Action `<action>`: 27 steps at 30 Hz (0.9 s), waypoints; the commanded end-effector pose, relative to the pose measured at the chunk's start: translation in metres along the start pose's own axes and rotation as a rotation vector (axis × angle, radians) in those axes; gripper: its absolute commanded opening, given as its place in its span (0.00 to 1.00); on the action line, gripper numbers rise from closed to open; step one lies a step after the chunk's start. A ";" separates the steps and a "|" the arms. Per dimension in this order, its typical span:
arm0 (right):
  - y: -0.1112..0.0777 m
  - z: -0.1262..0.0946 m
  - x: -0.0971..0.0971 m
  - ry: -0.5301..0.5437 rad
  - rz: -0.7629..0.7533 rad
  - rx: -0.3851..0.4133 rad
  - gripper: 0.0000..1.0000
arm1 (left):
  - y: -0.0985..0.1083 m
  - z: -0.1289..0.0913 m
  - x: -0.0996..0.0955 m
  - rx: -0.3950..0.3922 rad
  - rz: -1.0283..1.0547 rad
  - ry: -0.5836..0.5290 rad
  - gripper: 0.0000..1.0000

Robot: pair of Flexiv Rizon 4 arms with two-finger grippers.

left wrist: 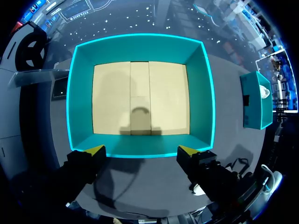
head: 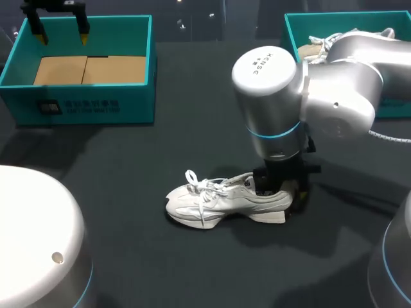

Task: Take the shoe out of the shoebox, open the shoe tongue, remove and reinsert the insole, then place the shoe into the shoebox

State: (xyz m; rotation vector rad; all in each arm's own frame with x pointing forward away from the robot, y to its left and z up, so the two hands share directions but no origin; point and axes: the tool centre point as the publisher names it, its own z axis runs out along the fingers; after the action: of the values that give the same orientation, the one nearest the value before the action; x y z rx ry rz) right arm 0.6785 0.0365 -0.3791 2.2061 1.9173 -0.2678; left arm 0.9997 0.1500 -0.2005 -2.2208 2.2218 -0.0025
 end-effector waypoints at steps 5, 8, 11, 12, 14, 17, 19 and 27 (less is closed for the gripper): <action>-0.002 -0.032 -0.009 0.039 -0.022 0.041 1.00 | 0.000 0.000 0.000 -0.001 0.000 0.000 1.00; -0.002 -0.051 -0.015 0.049 -0.045 0.057 1.00 | 0.000 0.000 0.000 -0.001 0.000 0.000 1.00; -0.002 -0.071 -0.025 0.078 -0.079 0.050 1.00 | 0.000 0.000 0.000 -0.001 0.000 0.000 1.00; -0.002 -0.077 -0.029 0.107 -0.097 0.039 1.00 | 0.000 0.000 0.000 -0.001 0.000 0.000 1.00; -0.002 -0.089 -0.036 0.152 -0.180 0.038 1.00 | 0.000 0.000 0.000 -0.001 0.000 0.000 1.00; -0.003 -0.103 -0.047 0.316 -0.330 -0.041 1.00 | 0.000 0.000 0.000 -0.001 0.000 0.000 1.00; -0.009 -0.113 -0.057 0.507 -0.524 -0.159 1.00 | 0.000 0.000 0.000 -0.001 0.000 0.000 1.00; -0.015 -0.118 -0.065 0.499 -0.624 -0.156 1.00 | 0.000 0.000 0.000 -0.001 0.000 0.000 1.00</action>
State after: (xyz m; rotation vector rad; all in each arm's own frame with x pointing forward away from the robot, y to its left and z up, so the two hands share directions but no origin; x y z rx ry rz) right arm 0.6610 0.0373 -0.2486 1.8153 2.4988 -0.0758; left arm 0.9997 0.1500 -0.2005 -2.2209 2.2218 -0.0025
